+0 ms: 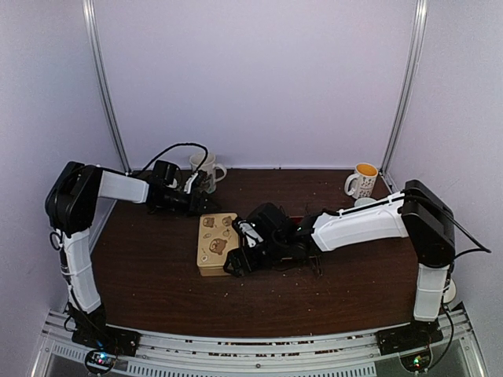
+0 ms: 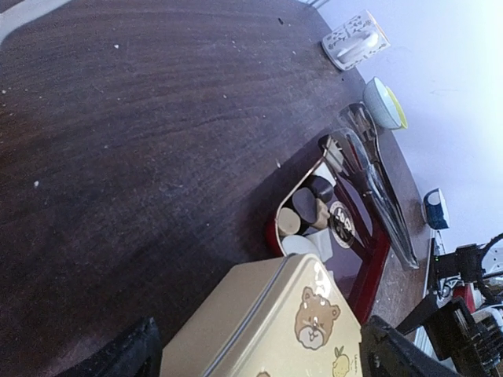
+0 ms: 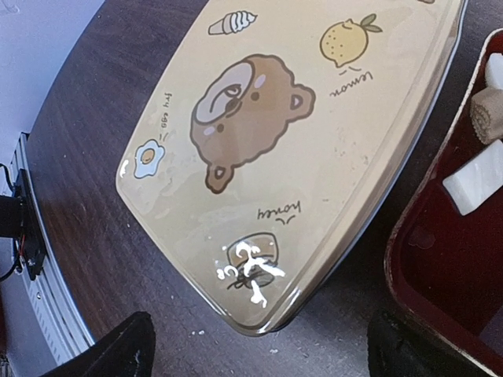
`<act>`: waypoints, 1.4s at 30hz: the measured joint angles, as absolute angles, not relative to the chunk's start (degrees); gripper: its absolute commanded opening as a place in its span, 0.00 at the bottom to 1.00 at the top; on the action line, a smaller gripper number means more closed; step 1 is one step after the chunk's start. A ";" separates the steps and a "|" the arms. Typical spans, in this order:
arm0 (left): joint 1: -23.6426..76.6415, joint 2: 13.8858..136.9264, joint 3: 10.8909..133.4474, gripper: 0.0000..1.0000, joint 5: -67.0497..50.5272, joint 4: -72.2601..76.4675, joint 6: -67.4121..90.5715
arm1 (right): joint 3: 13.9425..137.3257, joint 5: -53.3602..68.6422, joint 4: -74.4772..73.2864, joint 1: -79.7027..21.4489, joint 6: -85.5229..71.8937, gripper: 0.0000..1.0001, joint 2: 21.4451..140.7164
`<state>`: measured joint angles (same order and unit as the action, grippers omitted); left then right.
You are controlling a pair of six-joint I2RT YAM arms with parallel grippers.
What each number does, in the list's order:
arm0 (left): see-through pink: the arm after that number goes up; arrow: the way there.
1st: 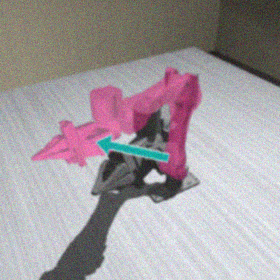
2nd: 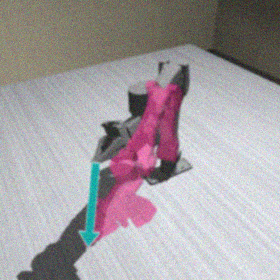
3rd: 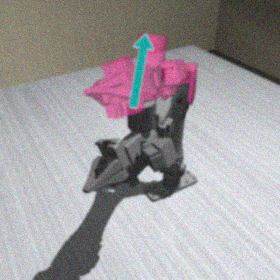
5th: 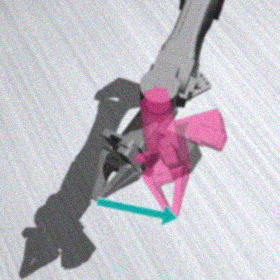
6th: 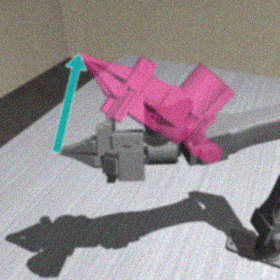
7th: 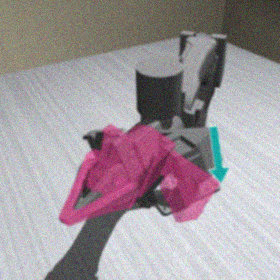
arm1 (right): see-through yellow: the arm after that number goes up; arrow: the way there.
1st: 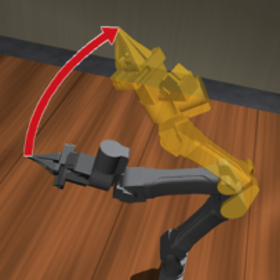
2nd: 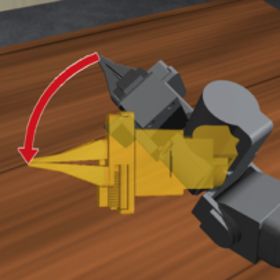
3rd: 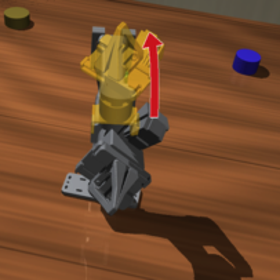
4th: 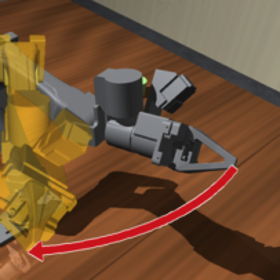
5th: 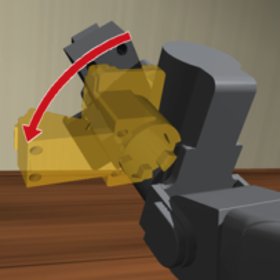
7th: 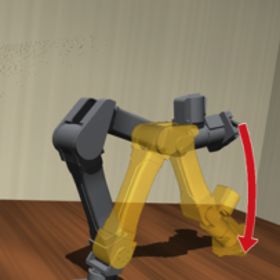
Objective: Pack the chocolate
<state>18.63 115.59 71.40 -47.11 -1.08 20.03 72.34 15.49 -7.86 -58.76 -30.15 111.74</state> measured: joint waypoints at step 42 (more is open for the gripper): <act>19.16 106.02 47.40 0.82 -49.21 19.18 34.13 | 44.66 10.50 2.33 -64.27 -43.33 0.88 92.18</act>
